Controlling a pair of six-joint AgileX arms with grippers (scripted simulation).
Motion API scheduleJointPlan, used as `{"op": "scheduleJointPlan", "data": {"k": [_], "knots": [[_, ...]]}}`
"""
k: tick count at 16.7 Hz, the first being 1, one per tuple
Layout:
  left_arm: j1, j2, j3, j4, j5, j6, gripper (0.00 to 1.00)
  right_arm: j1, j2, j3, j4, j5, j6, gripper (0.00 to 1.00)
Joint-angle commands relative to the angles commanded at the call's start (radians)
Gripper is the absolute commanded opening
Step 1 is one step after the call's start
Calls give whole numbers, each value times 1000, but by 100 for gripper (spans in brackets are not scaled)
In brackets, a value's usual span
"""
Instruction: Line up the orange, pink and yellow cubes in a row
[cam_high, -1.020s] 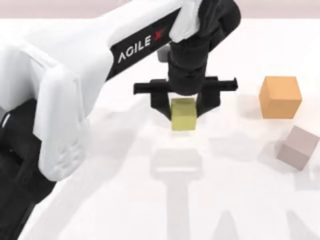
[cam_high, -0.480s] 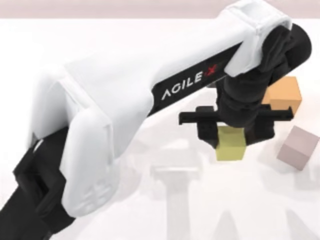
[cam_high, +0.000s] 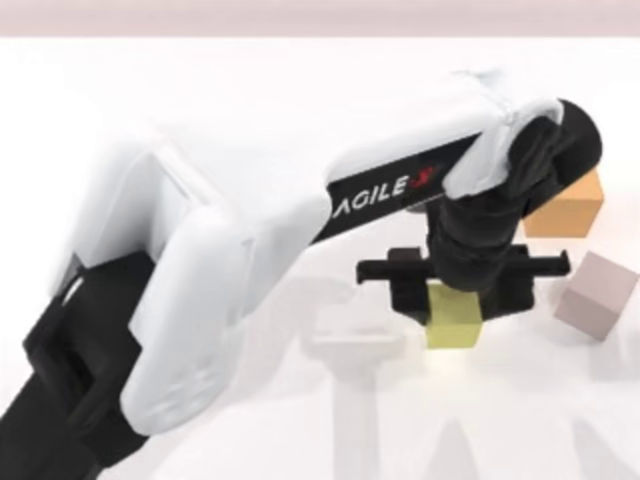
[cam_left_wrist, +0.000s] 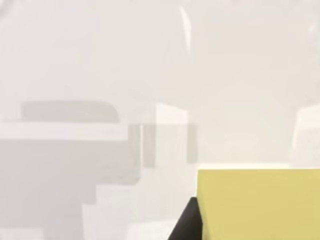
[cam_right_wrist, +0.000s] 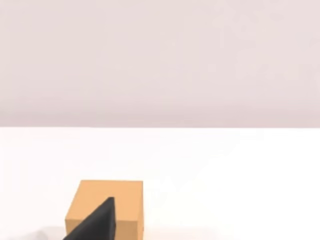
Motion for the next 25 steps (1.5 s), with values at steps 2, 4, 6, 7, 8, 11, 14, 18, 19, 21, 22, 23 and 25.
{"op": "scheduleJointPlan", "data": {"k": [2, 4, 6, 7, 8, 11, 14, 18, 19, 21, 22, 23, 25], "knots": [[-1, 0, -63, 63, 0, -1, 0, 0, 0, 0, 0, 0, 0, 100], [-2, 1, -83, 83, 0, -2, 0, 0, 0, 0, 0, 0, 0, 100], [-2, 1, -83, 83, 0, -2, 0, 0, 0, 0, 0, 0, 0, 100], [-2, 1, -83, 83, 0, -2, 0, 0, 0, 0, 0, 0, 0, 100], [-2, 1, -83, 83, 0, -2, 8, 0, 0, 0, 0, 0, 0, 100], [-2, 1, -83, 83, 0, -2, 30, 0, 0, 0, 0, 0, 0, 100], [-2, 1, -83, 83, 0, -2, 53, 0, 0, 0, 0, 0, 0, 100], [-2, 1, -83, 83, 0, -2, 83, 0, 0, 0, 0, 0, 0, 100], [-2, 1, -83, 83, 0, -2, 90, 0, 0, 0, 0, 0, 0, 100], [-2, 1, -83, 83, 0, -2, 100, 0, 0, 0, 0, 0, 0, 100], [-2, 1, -83, 83, 0, -2, 100, 0, 0, 0, 0, 0, 0, 100], [-2, 1, -83, 83, 0, -2, 100, 0, 0, 0, 0, 0, 0, 100], [-2, 1, -83, 83, 0, -2, 100, 0, 0, 0, 0, 0, 0, 100]]}}
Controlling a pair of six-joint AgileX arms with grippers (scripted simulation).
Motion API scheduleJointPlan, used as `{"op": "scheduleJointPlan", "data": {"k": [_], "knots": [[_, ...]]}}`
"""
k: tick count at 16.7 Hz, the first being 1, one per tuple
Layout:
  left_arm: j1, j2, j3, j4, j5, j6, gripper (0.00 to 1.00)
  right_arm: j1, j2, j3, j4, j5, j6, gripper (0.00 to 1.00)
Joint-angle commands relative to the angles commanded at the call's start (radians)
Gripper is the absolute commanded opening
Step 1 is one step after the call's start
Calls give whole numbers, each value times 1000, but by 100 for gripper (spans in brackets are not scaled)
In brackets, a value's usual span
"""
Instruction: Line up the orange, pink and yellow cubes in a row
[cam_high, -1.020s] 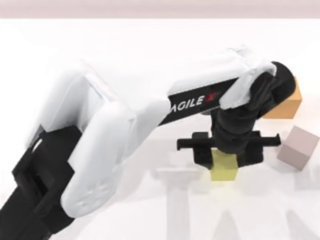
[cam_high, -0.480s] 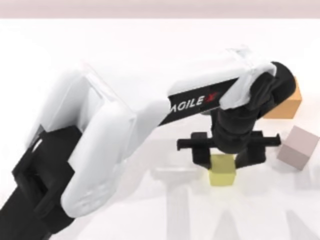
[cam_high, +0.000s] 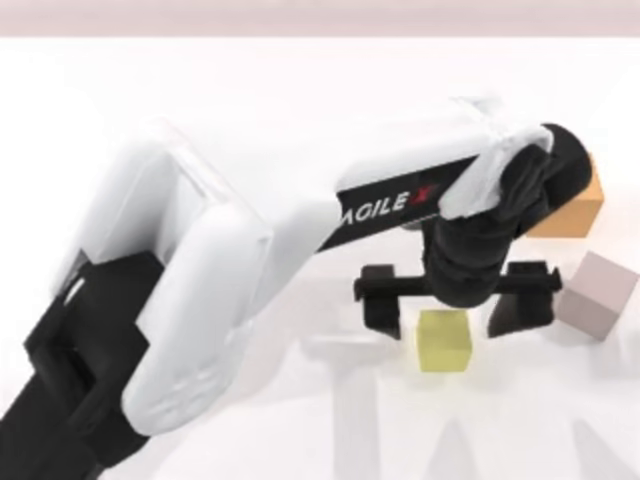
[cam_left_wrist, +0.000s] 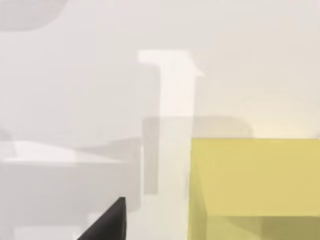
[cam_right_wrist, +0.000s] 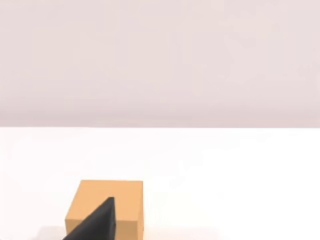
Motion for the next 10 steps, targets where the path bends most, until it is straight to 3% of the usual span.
{"op": "scheduleJointPlan", "data": {"k": [6, 10], "knots": [[0, 2, 17, -17, 0, 1, 100, 0, 0, 0, 0, 0, 0, 100], [8, 0, 158, -165, 0, -4, 100, 0, 0, 0, 0, 0, 0, 100]]}}
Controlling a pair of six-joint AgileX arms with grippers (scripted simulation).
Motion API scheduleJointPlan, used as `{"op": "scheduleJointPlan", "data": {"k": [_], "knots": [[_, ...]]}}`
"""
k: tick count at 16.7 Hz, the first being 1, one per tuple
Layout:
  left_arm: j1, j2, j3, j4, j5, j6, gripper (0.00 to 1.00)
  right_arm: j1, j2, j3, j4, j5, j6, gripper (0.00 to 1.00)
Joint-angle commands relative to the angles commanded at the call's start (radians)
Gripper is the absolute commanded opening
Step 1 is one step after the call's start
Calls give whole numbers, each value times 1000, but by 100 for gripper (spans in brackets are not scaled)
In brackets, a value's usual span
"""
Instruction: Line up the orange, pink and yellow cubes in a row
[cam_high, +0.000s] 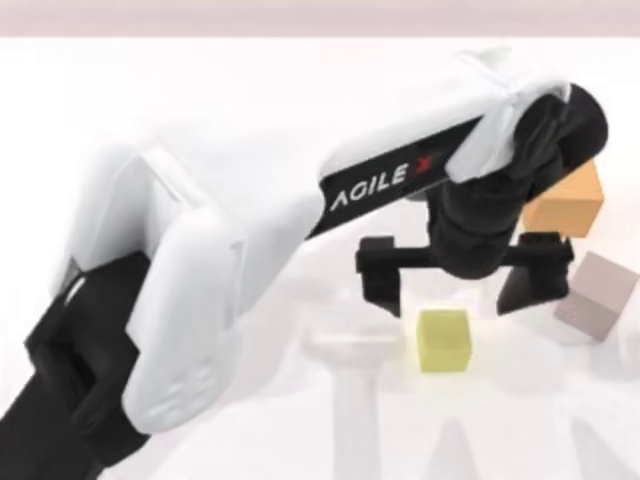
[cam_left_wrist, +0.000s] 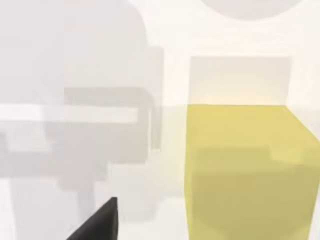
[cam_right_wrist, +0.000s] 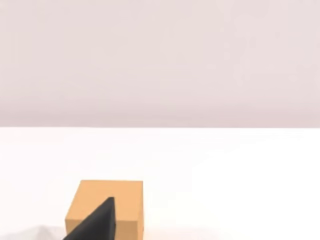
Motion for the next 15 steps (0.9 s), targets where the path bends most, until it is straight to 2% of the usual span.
{"op": "scheduleJointPlan", "data": {"k": [3, 9, 12, 15], "knots": [[7, -7, 91, -94, 0, -1, 100, 0, 0, 0, 0, 0, 0, 100], [8, -17, 91, -96, 0, 1, 100, 2, 7, 7, -6, 0, -4, 100], [54, -108, 3, -39, -5, 16, 100, 13, 74, 73, -55, -2, -39, 100], [142, -293, -174, 71, -12, 50, 100, 31, 208, 195, -148, -3, -104, 100]]}}
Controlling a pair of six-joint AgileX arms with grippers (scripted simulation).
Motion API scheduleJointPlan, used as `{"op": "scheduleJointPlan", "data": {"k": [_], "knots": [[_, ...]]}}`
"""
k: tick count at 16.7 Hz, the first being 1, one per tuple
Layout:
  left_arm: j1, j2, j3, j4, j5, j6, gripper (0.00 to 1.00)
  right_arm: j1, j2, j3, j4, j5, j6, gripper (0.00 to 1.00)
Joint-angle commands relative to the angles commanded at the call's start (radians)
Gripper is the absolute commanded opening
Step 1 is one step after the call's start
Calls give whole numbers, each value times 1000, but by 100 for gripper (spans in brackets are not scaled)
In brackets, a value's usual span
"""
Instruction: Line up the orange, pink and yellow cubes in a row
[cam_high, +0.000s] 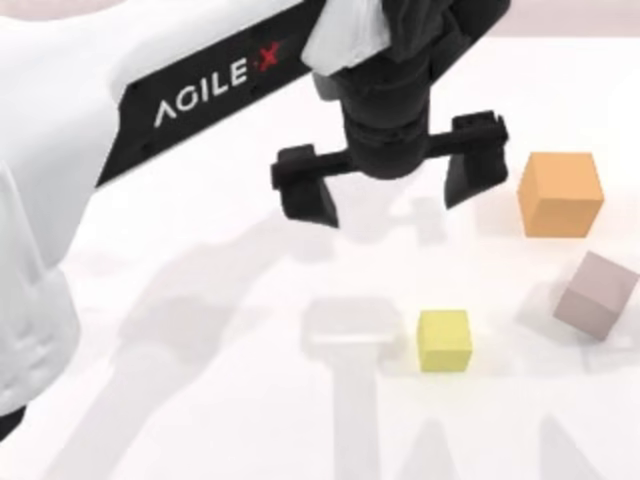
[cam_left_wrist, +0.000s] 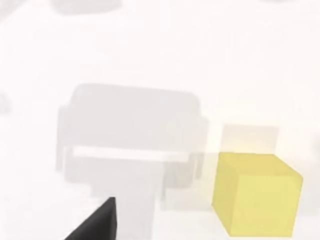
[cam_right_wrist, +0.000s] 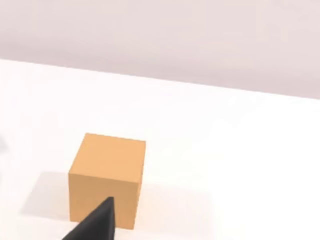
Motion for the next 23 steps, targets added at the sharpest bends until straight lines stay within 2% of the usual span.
{"op": "scheduleJointPlan", "data": {"k": [6, 14, 19, 23], "knots": [[250, -610, -562, 320, -6, 143, 100, 47, 465, 337, -272, 3, -186, 100], [590, -1507, -1444, 819, 3, 497, 100, 117, 1177, 804, -666, 5, -451, 100], [733, -1911, -1841, 1083, 15, 724, 100, 152, 1473, 1038, -846, 5, -578, 100], [799, -2113, -2016, 1230, 25, 854, 100, 169, 1618, 1160, -929, 4, -641, 100]]}}
